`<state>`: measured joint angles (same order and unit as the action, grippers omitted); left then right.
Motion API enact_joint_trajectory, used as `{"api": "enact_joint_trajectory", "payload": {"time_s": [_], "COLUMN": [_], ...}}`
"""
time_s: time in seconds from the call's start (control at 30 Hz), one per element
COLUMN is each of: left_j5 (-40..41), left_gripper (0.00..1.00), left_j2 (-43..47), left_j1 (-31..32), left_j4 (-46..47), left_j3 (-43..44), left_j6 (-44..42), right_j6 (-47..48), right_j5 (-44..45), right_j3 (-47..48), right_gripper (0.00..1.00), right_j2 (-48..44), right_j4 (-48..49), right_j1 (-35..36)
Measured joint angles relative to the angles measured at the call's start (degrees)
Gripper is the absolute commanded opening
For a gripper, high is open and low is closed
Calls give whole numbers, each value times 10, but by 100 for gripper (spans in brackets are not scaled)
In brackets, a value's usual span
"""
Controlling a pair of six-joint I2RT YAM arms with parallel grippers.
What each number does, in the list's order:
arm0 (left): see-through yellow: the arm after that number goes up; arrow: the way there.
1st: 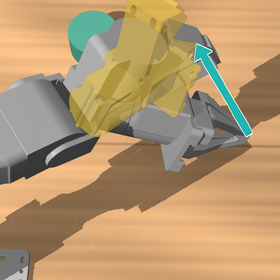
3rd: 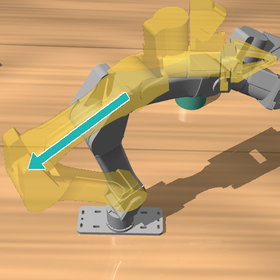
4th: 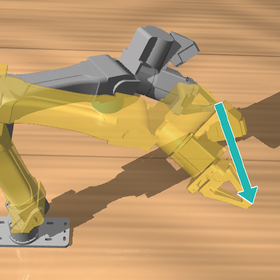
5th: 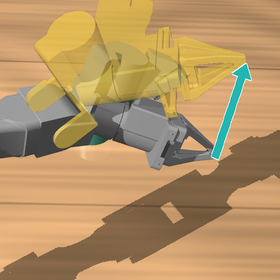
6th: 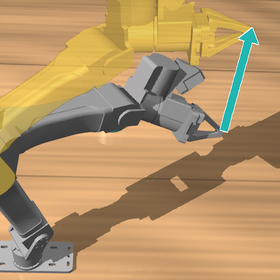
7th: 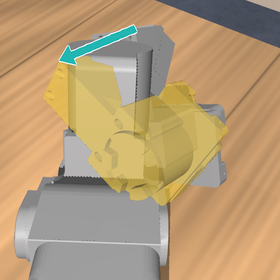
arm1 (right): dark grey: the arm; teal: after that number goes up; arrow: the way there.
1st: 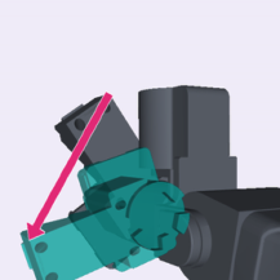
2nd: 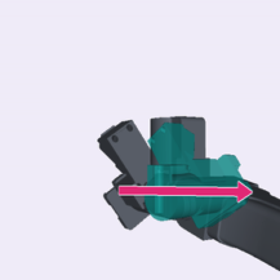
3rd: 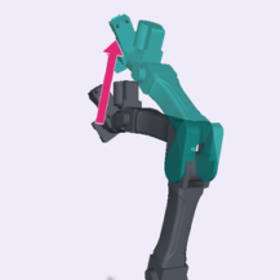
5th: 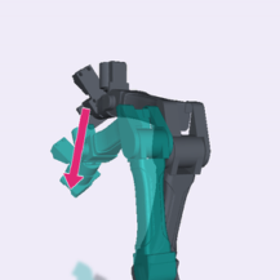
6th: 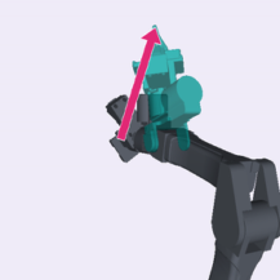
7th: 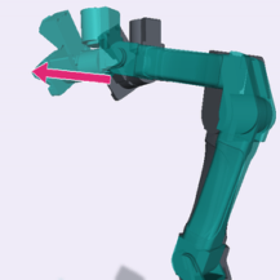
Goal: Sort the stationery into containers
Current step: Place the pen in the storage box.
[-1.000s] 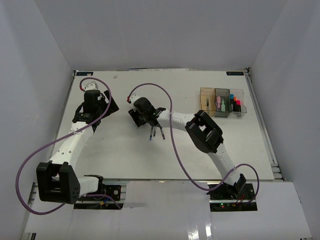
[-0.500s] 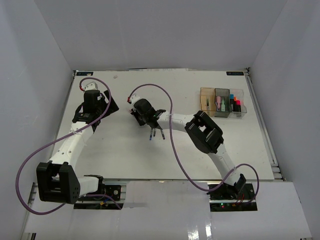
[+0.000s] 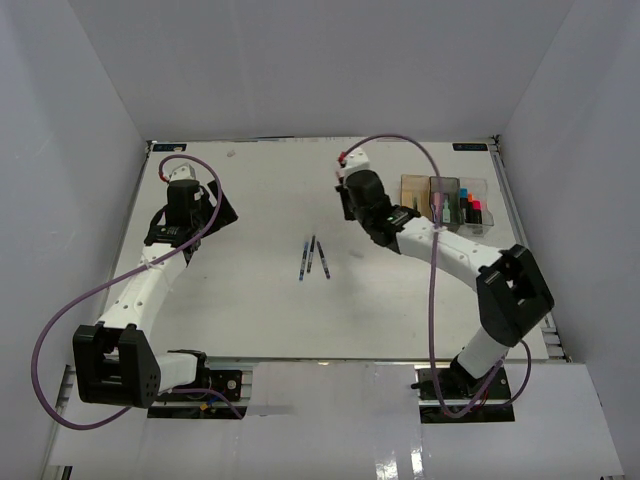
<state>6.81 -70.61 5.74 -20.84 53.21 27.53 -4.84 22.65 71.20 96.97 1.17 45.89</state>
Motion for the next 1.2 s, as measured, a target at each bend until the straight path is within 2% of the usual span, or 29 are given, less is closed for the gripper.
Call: {"api": "enact_joint_trajectory", "payload": {"time_s": [0.13,0.27,0.5,0.6,0.63,0.73,0.9,1.03,1.2], "left_j5": [-3,-6,-9,-11,-11,-13,-15,-17,-19], "left_gripper": [98,98,98,98,98,98,98,98,98], "left_j2": [0,0,-2,-3,-3,-3,-4,-4,-5], "left_j1": [0,0,0,0,0,0,0,0,0], "left_j4": [0,0,0,0,0,1,1,1,1], "left_j3": [0,0,0,0,0,0,0,0,0], "left_j6": [0,0,2,2,2,2,2,2,2], "right_j6": [-19,-31,-38,-38,-38,-40,-41,-42,-60], "right_j5": [19,20,-14,-26,-30,-40,-58,-61,-59], "right_j3": [-78,-133,-130,-104,-95,-84,-85,-99,-107], "right_gripper": [8,8,9,16,26,35,41,43,44], "right_j2": [-59,-68,-32,5,16,30,14,-47,-110], "right_j4": [2,-15,-26,-26,-26,-26,-27,-28,-20], "right_j1": [-120,-225,-306,-316,-317,-317,-313,-289,-173]}}
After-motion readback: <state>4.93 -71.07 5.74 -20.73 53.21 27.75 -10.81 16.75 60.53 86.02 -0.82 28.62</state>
